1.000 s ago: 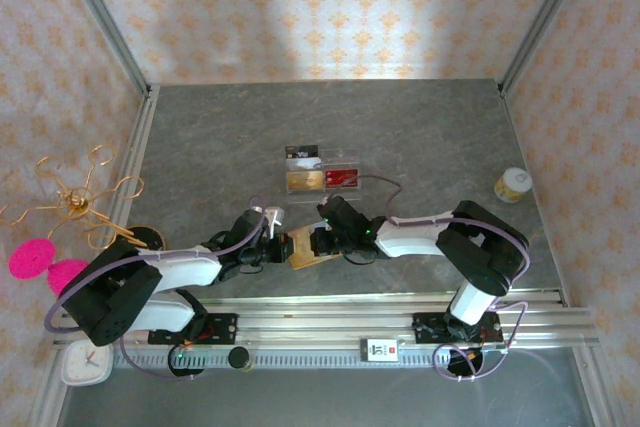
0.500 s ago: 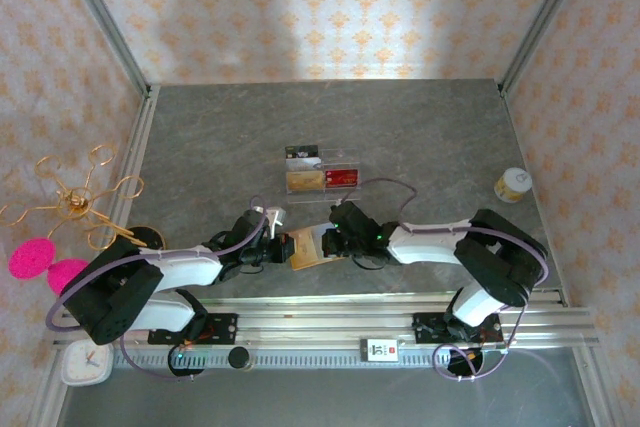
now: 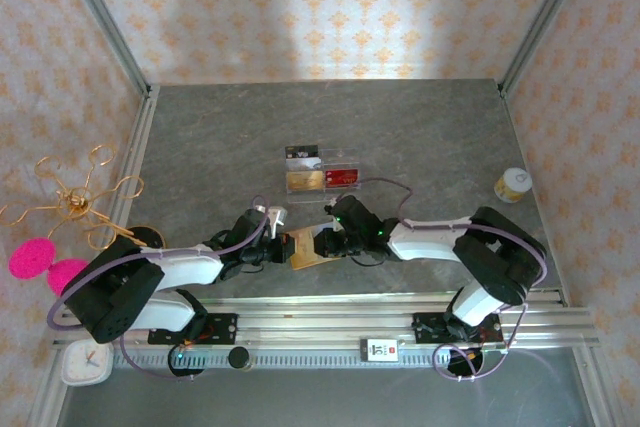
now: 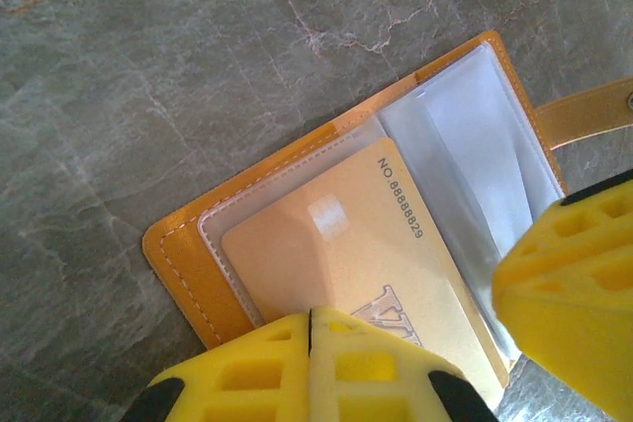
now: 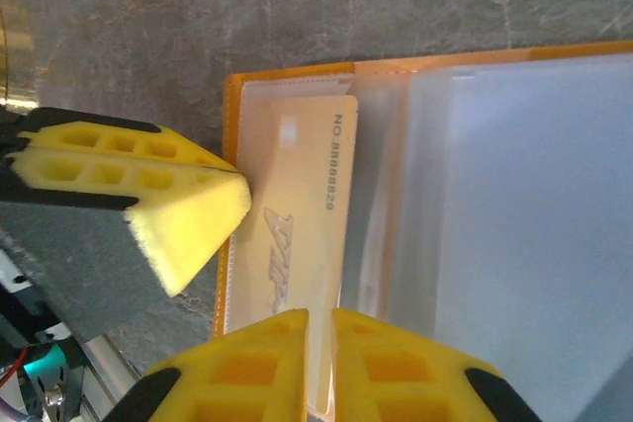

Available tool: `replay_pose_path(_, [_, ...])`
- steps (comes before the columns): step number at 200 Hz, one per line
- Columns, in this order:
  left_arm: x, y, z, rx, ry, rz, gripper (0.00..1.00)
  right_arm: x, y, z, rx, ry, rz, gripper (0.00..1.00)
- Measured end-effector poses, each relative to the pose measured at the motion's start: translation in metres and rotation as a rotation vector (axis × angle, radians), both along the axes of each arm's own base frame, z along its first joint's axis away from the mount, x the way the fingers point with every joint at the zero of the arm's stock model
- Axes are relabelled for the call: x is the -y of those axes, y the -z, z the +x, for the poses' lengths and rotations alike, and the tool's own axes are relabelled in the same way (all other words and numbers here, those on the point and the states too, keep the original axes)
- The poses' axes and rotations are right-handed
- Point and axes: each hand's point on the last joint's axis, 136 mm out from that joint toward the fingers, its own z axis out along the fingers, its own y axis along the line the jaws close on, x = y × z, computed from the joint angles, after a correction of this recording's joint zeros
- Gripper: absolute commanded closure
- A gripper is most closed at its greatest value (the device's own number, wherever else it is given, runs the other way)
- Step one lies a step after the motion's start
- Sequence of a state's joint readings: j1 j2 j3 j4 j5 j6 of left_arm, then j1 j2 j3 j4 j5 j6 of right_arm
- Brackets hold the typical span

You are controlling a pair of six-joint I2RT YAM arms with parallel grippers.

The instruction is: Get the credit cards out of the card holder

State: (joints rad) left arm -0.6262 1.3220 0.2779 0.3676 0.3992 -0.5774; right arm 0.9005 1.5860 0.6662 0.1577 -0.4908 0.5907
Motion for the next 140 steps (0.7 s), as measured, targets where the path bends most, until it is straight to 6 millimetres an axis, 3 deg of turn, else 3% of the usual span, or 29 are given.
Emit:
replay_pose_path(93, [0.0004,-0.0005,0.0004,0.004,0.002,-0.001,1.00,-0.0037,0.0056,-0.0026,-0.042,-0.021,0.016,0.88])
replay_pose_path(114, [0.0000,-0.0004,0.0008,0.005,0.000,0.001,1.00,-0.0048,0.0062,-0.0037,-0.056,-0.019,0.021,1.00])
replay_pose_path(140, [-0.0007,-0.0003,0.0016,0.007,-0.004,0.003,1.00,-0.0048,0.0066,-0.0033,-0.063,-0.014,0.025,1.00])
